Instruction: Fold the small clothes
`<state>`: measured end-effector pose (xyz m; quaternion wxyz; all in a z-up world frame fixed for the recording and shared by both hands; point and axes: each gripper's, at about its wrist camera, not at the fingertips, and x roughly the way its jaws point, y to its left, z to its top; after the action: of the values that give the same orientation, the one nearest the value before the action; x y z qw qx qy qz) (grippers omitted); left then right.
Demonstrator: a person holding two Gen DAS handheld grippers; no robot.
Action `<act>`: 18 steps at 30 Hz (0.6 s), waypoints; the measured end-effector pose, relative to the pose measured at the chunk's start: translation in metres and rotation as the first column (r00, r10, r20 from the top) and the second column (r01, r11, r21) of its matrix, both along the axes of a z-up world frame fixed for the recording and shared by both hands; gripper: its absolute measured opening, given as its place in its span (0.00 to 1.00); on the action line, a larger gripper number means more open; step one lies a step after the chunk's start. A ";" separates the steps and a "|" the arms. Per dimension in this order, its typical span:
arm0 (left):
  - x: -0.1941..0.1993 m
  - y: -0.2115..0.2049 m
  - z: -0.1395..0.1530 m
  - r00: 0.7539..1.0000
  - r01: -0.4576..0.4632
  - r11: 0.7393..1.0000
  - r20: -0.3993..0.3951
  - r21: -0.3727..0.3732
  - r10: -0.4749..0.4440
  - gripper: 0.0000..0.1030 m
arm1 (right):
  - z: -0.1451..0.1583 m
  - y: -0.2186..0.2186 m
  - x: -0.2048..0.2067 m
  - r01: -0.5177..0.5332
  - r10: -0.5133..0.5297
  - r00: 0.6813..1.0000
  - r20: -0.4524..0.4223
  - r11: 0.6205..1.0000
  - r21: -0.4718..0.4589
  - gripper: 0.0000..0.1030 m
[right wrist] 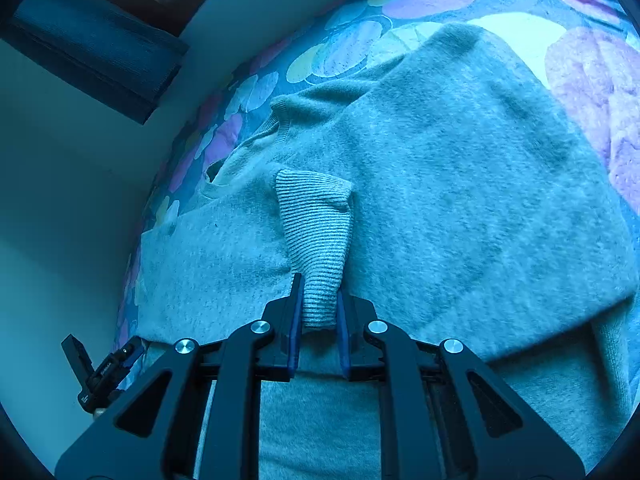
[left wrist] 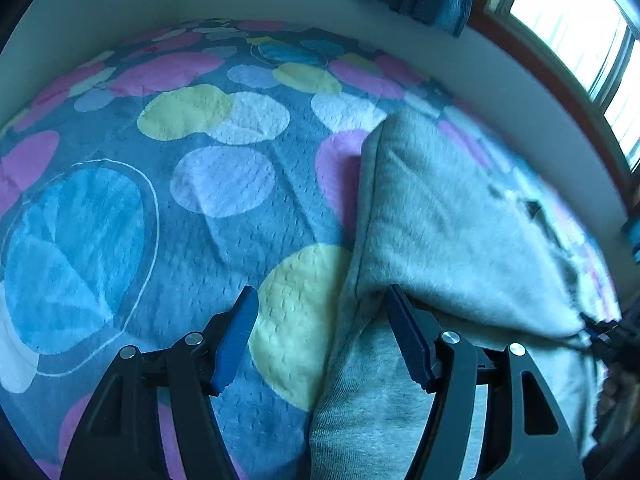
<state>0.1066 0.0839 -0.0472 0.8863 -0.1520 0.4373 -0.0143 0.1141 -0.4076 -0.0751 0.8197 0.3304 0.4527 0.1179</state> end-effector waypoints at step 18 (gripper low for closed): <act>0.173 -0.008 -0.013 0.995 0.035 0.981 -0.090 -0.192 -0.054 0.53 | 0.028 -0.038 -0.033 -0.054 0.054 0.996 0.075 0.999 -0.004 0.47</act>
<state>0.2792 0.0759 -0.0607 0.8454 -0.2267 0.4787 -0.0687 0.0810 -0.4455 -0.0475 0.8330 0.3124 0.4306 0.1518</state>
